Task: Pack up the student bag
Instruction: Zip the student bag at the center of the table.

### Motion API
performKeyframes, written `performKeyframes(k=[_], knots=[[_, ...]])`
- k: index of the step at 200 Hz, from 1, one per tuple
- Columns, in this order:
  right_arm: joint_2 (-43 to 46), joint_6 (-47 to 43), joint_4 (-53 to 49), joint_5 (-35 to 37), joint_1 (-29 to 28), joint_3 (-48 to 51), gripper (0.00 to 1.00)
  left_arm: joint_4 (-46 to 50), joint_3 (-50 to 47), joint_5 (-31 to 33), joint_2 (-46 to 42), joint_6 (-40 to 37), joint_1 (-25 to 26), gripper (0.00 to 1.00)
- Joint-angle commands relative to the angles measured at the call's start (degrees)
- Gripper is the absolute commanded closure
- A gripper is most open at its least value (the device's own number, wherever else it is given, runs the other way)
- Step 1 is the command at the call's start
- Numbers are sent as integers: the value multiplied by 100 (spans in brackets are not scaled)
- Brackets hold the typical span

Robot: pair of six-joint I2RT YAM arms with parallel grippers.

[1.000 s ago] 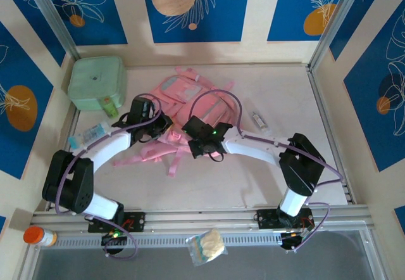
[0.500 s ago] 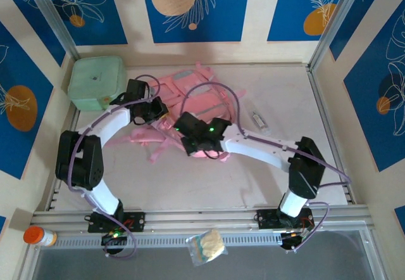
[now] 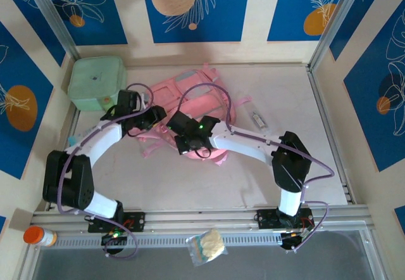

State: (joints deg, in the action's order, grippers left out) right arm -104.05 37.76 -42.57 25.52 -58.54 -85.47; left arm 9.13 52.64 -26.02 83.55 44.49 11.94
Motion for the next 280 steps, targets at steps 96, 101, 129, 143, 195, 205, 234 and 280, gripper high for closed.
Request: performKeyframes(k=[96, 101, 129, 143, 195, 205, 234, 280], knots=[[-938, 2766, -605, -52, 66, -662, 58, -1334, -1098, 195, -170, 1430, 490, 59], [-935, 2771, -612, -39, 56, -673, 58, -1378, -1157, 249, -192, 1540, 512, 60], [-689, 2801, -291, -44, 96, -230, 59, -1347, -1308, 788, -296, 1881, 809, 62], [-539, 2789, -192, -50, 147, -55, 58, -1344, -1339, 1022, -183, 2146, 961, 63], [-249, 2721, -64, 58, 132, 227, 58, -1433, -1137, 1553, 340, 2634, 1335, 67], [-217, 2728, -5, 34, 135, 299, 58, -1394, -1121, 1702, 387, 2696, 1397, 67], [-121, 2785, 37, 24, 147, 441, 58, -1222, -1142, 1785, 469, 2890, 1493, 66], [-72, 2799, 161, -32, 168, 570, 57, -848, -1303, 2373, 225, 3012, 1639, 64]])
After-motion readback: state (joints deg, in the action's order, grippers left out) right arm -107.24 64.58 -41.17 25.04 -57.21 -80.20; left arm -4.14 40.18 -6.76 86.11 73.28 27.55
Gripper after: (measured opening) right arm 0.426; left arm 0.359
